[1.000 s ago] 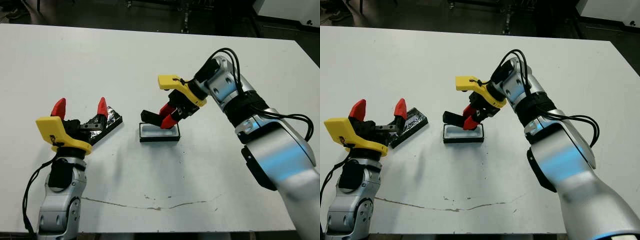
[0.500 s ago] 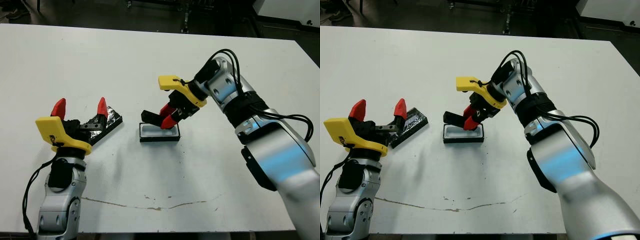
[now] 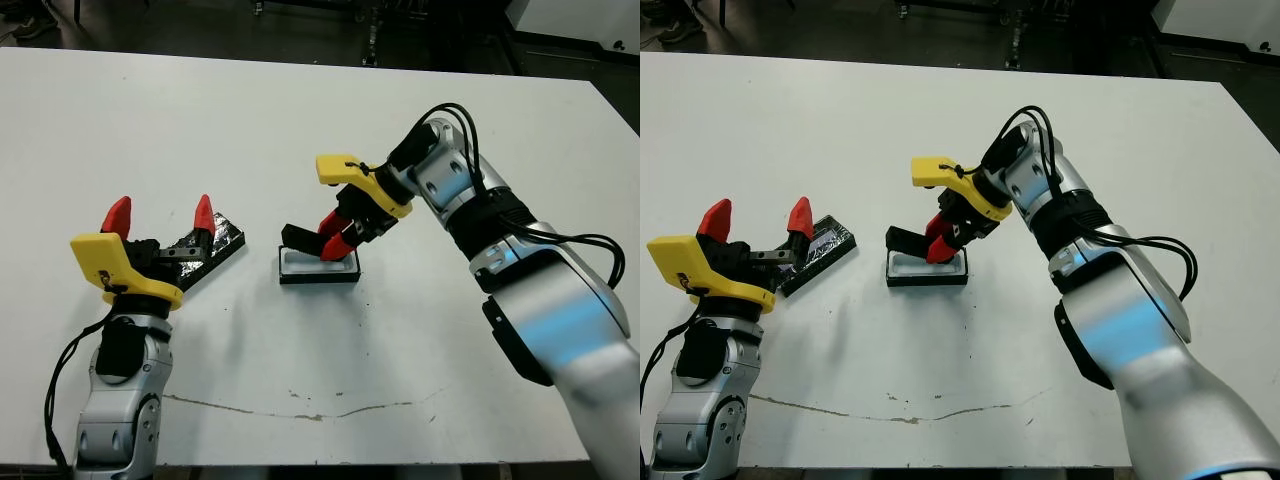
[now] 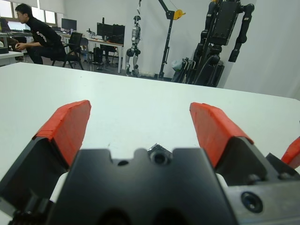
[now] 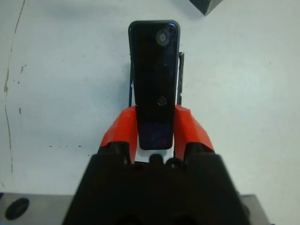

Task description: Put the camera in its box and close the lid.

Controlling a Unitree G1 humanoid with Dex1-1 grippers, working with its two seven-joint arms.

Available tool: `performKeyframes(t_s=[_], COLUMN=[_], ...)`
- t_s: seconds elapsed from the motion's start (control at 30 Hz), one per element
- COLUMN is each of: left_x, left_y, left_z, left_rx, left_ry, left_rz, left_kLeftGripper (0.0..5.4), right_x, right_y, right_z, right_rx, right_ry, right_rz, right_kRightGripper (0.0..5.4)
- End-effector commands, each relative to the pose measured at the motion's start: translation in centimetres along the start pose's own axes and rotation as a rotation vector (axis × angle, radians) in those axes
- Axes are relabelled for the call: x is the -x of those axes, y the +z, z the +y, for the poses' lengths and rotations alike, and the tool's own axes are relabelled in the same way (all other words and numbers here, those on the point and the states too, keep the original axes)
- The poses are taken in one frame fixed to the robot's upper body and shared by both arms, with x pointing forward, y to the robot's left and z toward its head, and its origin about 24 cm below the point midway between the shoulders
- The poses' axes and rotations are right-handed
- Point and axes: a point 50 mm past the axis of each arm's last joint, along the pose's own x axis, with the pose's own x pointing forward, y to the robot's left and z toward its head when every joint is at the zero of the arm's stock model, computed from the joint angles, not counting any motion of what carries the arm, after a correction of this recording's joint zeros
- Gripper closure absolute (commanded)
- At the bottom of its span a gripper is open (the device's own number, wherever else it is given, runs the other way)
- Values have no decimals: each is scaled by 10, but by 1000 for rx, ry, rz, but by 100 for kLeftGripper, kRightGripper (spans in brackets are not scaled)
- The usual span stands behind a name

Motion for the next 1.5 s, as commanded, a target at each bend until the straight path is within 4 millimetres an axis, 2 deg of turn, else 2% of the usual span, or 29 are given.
performKeyframes(t_s=[0.03, 1.5], left_x=[3, 3], left_y=[-4, -2], left_z=[3, 3], left_rx=[-12, -10], left_ry=[7, 9], left_rz=[19, 17], left_kLeftGripper=[0, 0], right_x=[0, 4], right_y=[-6, -28], right_z=[1, 3], right_rx=[6, -18], right_ry=[-11, -20], right_rz=[5, 92], right_kRightGripper=[373, 373])
